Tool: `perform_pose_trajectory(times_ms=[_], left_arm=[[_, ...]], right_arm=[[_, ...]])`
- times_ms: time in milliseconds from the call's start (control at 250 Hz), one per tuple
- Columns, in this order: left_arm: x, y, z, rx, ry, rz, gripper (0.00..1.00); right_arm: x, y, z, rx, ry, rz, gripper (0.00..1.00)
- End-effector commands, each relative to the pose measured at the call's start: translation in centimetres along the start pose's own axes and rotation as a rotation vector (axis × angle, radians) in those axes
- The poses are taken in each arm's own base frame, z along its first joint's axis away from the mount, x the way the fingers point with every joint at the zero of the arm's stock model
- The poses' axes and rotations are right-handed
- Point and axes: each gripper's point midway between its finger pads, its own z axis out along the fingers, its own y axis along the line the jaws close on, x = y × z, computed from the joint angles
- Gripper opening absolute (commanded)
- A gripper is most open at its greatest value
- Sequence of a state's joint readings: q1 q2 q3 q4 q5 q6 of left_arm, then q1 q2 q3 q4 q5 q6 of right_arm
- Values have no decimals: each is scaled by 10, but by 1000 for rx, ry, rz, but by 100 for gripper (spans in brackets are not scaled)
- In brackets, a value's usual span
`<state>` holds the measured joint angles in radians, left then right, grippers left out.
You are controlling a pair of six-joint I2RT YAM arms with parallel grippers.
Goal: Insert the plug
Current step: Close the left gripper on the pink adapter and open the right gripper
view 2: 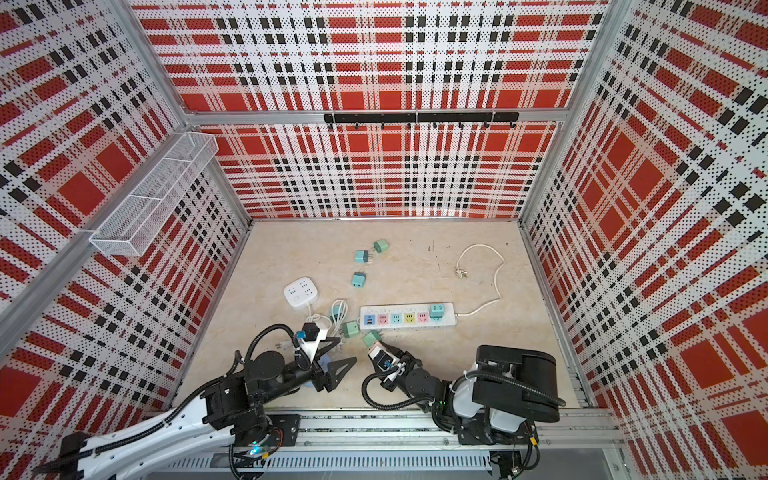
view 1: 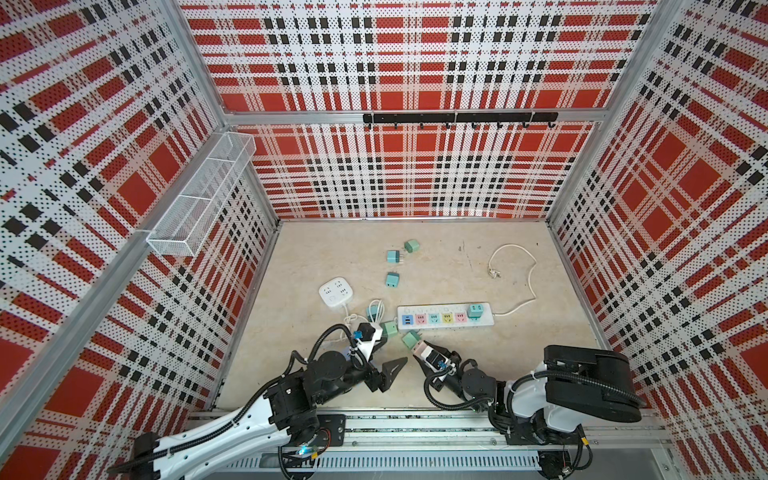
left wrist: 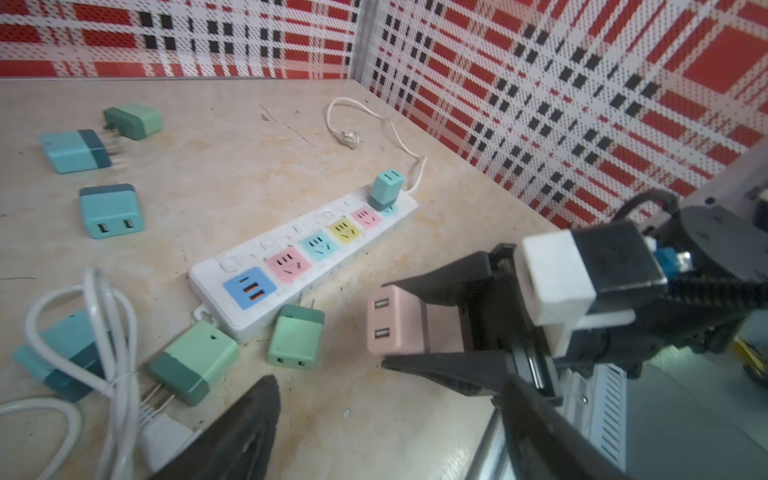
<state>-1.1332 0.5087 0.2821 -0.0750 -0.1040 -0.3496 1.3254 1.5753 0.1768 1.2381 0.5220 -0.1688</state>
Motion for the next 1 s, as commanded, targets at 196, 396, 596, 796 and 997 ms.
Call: perform_pose_trajectory(times_ms=[196, 396, 596, 796, 997], left_arm=[[-17, -54, 10, 78, 1, 124, 85], [-19, -63, 17, 90, 8, 131, 87], [-16, -47, 24, 8, 10, 114, 91], [-10, -13, 25, -20, 22, -32, 88], [-10, -10, 20, 16, 12, -61, 87]], right_arm=[[-20, -2, -15, -18, -110, 3, 1], [-19, 2, -16, -17, -108, -33, 0], [-23, 2, -22, -39, -128, -23, 0], [-29, 0, -31, -57, -156, -2, 0], [-33, 4, -34, -87, -173, 13, 0]])
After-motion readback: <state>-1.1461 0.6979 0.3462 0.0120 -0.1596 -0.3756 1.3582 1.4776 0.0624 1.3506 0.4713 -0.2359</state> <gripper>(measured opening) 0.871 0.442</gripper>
